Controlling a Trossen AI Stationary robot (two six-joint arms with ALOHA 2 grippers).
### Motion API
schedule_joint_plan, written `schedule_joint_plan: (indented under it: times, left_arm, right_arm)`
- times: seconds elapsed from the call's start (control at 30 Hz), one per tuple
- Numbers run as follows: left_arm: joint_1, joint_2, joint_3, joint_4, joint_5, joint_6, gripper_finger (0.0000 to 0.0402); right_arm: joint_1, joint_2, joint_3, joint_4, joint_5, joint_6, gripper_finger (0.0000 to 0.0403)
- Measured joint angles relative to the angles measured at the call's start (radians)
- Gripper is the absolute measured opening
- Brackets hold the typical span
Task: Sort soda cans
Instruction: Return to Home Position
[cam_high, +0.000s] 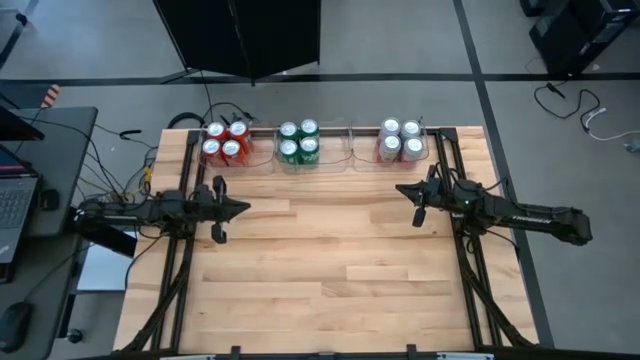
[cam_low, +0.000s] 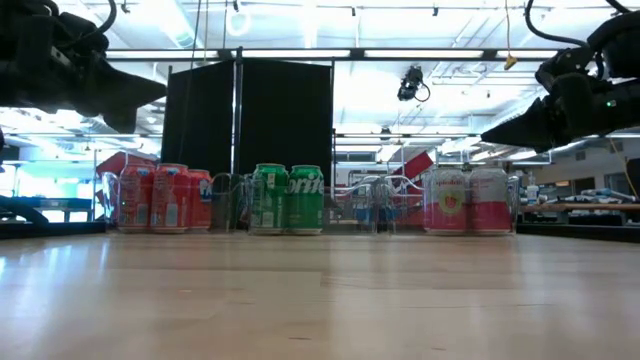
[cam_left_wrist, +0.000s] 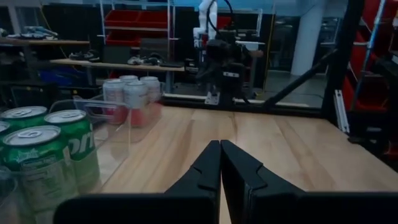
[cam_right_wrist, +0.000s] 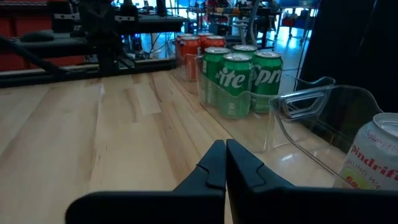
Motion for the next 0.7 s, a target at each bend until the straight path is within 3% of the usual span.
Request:
schedule_joint_plan:
  times: [0.7]
  left_arm:
    - [-0.001,0.008,0.0,0.076,-0.026,-0.002,0.0014]
  right_arm:
    - [0.0,0.0,0.001,-0.001,-0.002,0.019,0.0001]
